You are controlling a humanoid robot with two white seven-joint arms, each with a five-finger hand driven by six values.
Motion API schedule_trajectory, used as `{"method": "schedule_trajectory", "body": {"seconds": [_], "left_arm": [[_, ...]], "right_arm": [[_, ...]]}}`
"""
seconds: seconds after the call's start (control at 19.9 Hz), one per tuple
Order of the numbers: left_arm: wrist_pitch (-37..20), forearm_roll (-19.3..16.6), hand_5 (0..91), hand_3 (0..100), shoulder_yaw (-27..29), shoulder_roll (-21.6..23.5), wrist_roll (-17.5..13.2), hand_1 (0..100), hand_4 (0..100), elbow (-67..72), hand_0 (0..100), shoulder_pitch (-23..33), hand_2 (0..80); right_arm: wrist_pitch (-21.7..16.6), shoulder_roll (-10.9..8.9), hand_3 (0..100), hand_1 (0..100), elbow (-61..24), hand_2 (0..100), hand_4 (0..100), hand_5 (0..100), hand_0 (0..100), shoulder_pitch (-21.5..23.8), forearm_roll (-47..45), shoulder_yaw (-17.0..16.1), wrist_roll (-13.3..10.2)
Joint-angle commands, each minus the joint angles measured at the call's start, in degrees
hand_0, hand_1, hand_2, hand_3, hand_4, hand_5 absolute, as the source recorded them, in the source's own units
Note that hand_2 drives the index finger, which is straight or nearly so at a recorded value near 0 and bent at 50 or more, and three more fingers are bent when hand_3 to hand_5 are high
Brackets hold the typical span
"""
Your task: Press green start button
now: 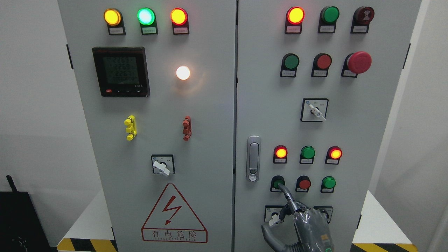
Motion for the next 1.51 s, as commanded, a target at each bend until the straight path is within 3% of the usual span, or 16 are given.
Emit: {"method": "schedule_trajectory", "body": {"seconds": [0.0, 0.7, 0.86, 1.01, 1.21, 1.31, 1.36, 1.41, 1.46], "left_arm": [[0.0, 0.0, 0.0, 0, 0.0, 0.0, 0.0, 56, 0, 0.0, 12, 0.1, 0.0], [0.0, 0.0, 0.0, 0, 0.0, 0.0, 0.0, 56, 0, 0.0, 12, 0.0, 0.0], [0.0, 0.0, 0.0, 0, 0.0, 0.0, 0.0, 56, 0, 0.0, 12, 0.0, 0.0], [0.0, 0.0, 0.0, 0, 0.0, 0.0, 0.0, 56, 0, 0.0, 12, 0.0, 0.0], [0.0, 0.0, 0.0, 0, 0.0, 0.0, 0.0, 56, 0, 0.0, 12, 0.0, 0.0], [0.0, 0.0, 0.0, 0, 0.0, 0.0, 0.0, 56, 0, 0.0, 12, 0.0, 0.0], [0.0, 0.0, 0.0, 0, 0.0, 0.0, 0.0, 56, 0, 0.0, 12, 0.0, 0.0], [0.0, 0.0, 0.0, 0, 0.0, 0.0, 0.0, 56, 0, 0.0, 12, 0.0, 0.0], [0.0, 0.0, 0.0, 0, 0.0, 0.0, 0.0, 56, 0, 0.1, 12, 0.0, 0.0]], "right_arm": [[-1.2, -0.03, 66, 20, -2.4, 0, 65, 71, 27, 1.5, -3.2, 0.0, -0.1], [-1.3, -0.03, 61, 19, -10.1, 0, 60, 67, 29, 10.1, -17.9, 0.7, 0.9], [-1.2, -0.03, 58, 19, -10.2, 0, 57, 62, 29, 10.9, -22.8, 2.2, 1.1], [-0.5, -0.03, 47, 18, -12.0, 0, 48, 45, 29, 13.0, -28.0, 4.2, 3.1], [1.5, -0.03, 27, 18, -14.0, 0, 28, 22, 28, 15.5, -33.5, 5.9, 3.3], [2.4, -0.03, 25, 18, -15.1, 0, 25, 19, 28, 16.8, -38.1, 7.3, 4.9], [3.7, -0.12, 15, 18, -16.1, 0, 16, 11, 27, 17.5, -40.5, 7.8, 6.0], [5.2, -0.12, 15, 17, -17.2, 0, 15, 8, 27, 18.2, -42.8, 8.3, 6.9], [6.7, -0.12, 8, 15, -18.3, 0, 4, 0, 25, 18.7, -45.3, 9.1, 7.4]]}}
